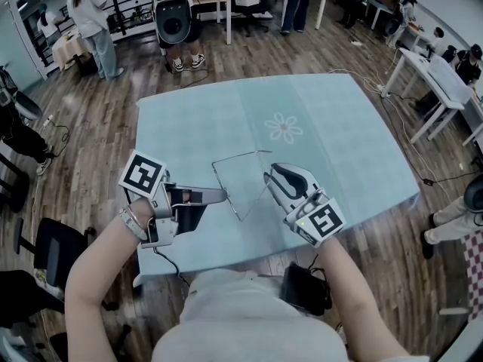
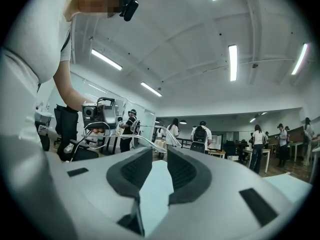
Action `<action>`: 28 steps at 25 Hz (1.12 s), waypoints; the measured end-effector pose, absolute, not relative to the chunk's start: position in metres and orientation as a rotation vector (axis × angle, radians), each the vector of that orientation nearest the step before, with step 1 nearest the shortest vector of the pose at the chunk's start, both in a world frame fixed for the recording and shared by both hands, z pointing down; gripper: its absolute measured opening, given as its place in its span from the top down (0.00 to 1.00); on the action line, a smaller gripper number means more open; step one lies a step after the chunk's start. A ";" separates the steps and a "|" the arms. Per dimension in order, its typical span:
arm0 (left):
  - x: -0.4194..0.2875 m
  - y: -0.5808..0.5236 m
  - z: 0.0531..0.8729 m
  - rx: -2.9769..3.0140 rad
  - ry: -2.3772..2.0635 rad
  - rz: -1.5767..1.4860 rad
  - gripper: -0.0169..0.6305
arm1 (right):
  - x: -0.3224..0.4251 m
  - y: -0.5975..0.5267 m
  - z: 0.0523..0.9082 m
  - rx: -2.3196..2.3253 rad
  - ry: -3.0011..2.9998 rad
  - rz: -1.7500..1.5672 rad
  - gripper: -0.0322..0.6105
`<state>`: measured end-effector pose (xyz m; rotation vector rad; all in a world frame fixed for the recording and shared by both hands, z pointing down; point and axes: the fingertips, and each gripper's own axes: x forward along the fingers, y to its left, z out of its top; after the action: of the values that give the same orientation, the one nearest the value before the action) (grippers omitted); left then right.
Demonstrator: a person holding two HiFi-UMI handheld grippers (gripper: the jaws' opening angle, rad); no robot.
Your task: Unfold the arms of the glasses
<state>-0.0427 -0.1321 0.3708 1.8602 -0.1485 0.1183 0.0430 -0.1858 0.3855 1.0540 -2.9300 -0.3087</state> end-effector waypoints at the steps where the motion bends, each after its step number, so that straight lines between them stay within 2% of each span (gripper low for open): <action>1: -0.044 -0.133 0.370 1.860 -0.151 0.116 0.96 | 0.044 -0.185 0.385 1.056 -2.928 -0.306 0.80; 28: -0.057 -0.159 0.380 1.856 -0.250 0.065 0.96 | 0.077 -0.160 0.410 1.076 -2.869 -0.237 0.79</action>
<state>-0.0569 -0.1586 0.3796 1.8565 -0.2498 0.0649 0.0767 -0.1604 0.4102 1.0763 -2.8685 -0.2366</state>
